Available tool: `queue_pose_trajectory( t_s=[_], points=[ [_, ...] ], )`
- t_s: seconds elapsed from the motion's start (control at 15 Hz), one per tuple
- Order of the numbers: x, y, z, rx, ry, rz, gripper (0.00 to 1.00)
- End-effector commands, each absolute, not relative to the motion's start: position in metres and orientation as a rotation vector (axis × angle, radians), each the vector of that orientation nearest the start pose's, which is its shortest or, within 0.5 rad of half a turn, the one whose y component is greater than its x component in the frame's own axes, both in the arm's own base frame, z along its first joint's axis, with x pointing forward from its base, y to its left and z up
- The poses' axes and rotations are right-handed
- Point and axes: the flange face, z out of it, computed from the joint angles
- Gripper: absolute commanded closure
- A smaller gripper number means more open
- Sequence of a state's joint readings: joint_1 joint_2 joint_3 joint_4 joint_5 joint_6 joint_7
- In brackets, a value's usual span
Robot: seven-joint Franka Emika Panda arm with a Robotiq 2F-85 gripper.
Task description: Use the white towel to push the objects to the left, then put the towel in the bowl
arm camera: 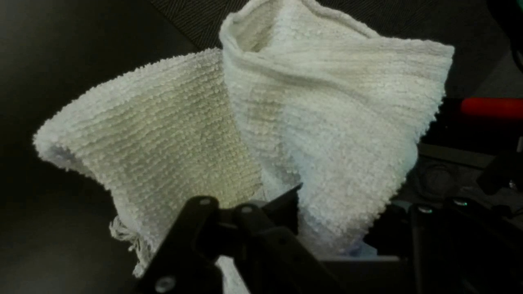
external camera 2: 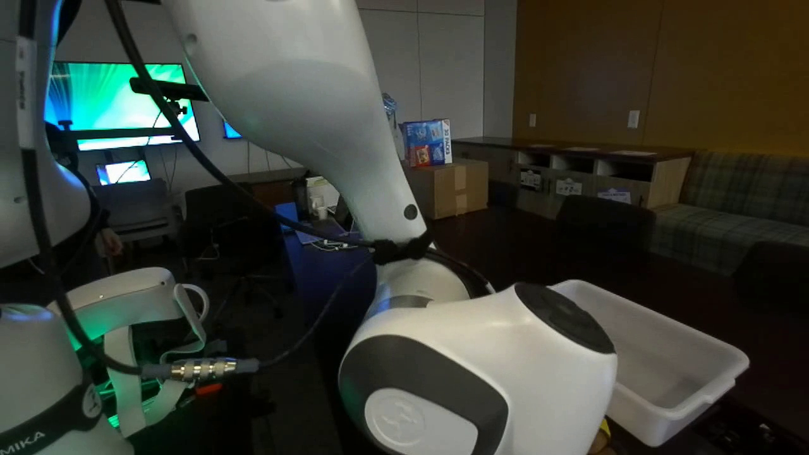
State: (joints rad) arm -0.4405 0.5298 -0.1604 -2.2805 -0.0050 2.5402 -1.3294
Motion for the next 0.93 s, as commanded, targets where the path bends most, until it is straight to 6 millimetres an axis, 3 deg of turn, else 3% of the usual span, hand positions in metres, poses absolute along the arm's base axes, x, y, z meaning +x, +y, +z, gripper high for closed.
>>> queue_pose_trajectory(
  t_s=[0.0, 0.4, 0.6, 0.87],
  points=[
    [0.405, -0.298, 0.079, -2.754, -1.068, 0.343, 0.86],
    [0.401, -0.299, 0.051, -2.721, -1.041, 0.394, 0.86],
    [0.397, -0.281, 0.041, -2.694, -1.050, 0.414, 0.86],
    [0.405, -0.240, 0.037, -2.659, -1.092, 0.402, 0.86]
  ],
)
